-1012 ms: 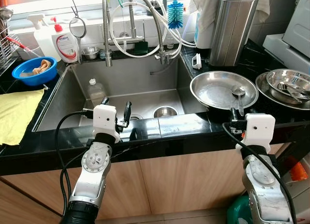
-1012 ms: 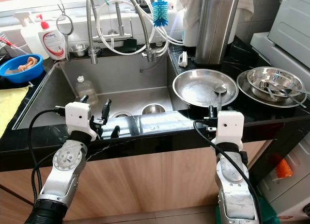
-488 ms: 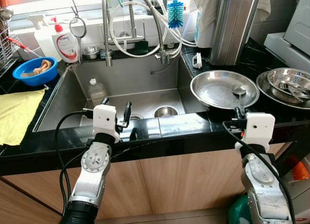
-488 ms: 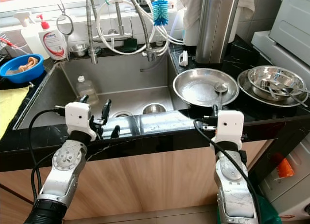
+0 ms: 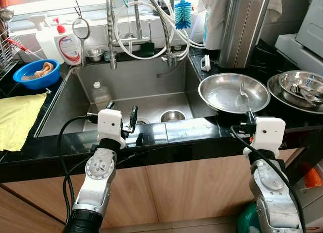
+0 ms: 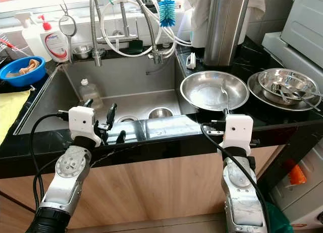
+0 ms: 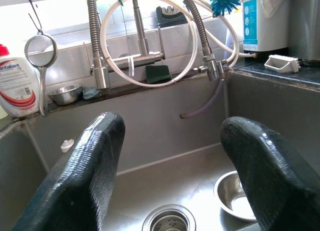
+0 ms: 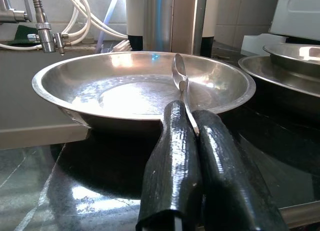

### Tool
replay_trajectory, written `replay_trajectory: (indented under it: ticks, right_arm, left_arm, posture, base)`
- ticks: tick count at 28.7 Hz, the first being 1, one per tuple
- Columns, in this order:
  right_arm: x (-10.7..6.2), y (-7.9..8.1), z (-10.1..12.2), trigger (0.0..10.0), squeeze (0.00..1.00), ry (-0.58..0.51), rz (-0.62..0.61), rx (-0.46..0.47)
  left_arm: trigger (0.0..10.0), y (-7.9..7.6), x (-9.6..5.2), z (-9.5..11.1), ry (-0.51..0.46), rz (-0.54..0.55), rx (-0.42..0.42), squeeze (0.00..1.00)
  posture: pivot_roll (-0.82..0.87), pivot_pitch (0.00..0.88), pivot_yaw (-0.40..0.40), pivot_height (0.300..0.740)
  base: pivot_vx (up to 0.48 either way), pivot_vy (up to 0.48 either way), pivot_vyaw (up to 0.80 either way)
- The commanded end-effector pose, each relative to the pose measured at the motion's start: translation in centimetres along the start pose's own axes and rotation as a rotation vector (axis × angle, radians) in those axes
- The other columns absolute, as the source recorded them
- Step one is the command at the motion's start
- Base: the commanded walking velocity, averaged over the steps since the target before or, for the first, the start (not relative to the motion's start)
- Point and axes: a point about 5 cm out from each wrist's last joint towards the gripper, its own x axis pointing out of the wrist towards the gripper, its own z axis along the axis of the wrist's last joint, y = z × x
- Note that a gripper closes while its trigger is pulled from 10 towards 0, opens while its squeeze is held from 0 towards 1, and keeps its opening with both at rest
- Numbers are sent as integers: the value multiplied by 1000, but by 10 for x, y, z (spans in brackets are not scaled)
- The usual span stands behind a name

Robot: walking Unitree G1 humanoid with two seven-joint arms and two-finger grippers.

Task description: Kitchen organization

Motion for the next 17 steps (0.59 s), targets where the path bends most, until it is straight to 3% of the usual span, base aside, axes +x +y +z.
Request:
replay_trajectory:
  ticks: [1, 6, 7, 8, 11, 17]
  right_arm:
    - [2, 4, 6, 0, 0, -24, 12, 5]
    - [3, 4, 12, 196, 0, -52, 19, -12]
    - [3, 4, 14, 3216, 0, -63, 21, -19]
    - [5, 2, 21, 10000, 0, -85, -14, 0]
    - [7, 0, 30, 10000, 0, -115, -40, 37]
    - [12, 4, 49, 10000, 0, -193, -9, 9]
  left_arm:
    - [10000, 4, -2, -2, 3, 8, 11, 0]
    - [10000, 3, -2, -2, 2, 8, 9, 0]
    - [10000, 3, -2, -2, 2, 9, 8, 0]
    - [10000, 4, -2, -1, 2, 10, 8, 0]
    - [10000, 4, -2, -1, 2, 10, 9, 0]
    - [10000, 4, -1, -1, 0, 15, 9, 0]
  posture:
    - [-129, 0, 97, 740]
    - [-129, 0, 96, 740]
    - [-129, 0, 96, 740]
    - [-129, 0, 96, 740]
    - [-129, 0, 97, 740]
    - [-133, 0, 96, 740]
  base:
    - [0, 0, 0]
    - [0, 0, 0]
    - [0, 0, 0]
    - [0, 0, 0]
    - [0, 0, 0]
    - [0, 0, 0]
